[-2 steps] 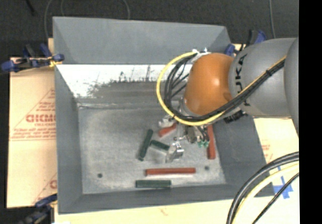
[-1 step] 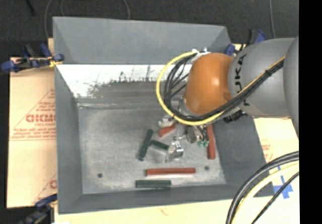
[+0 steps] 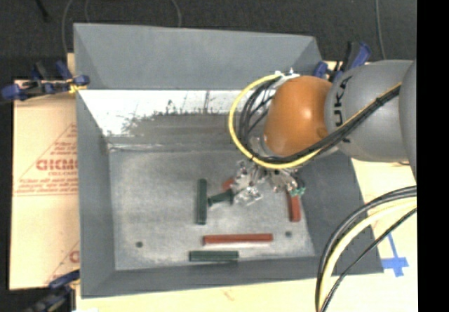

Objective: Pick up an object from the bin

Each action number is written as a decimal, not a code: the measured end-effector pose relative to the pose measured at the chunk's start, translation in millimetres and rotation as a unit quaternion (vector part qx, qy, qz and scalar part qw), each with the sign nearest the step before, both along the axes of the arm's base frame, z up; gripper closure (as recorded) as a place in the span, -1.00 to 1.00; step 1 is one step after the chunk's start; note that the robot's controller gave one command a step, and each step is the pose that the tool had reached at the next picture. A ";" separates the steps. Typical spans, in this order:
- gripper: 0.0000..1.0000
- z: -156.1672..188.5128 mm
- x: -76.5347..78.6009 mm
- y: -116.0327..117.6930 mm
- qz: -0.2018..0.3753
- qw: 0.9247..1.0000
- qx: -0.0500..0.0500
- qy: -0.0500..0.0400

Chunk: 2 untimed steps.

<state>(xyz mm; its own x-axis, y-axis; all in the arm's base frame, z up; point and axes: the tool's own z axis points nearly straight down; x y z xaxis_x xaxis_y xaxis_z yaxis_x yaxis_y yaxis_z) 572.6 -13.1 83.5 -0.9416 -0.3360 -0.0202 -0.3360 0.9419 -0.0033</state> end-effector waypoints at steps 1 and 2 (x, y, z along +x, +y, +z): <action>-1.00 -4.4 -2.0 -2.1 -0.001 1.000 -0.002 0.000; 1.00 -3.3 -4.8 -2.9 -0.001 1.000 -0.003 0.011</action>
Offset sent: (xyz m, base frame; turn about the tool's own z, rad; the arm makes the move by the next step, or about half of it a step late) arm 0.0000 0.0000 0.0000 0.0000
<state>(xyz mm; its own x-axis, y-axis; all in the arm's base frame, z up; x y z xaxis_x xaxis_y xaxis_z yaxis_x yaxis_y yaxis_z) 567.8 -16.0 80.2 -0.9426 -0.3339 0.0017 -0.3339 0.9426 -0.0011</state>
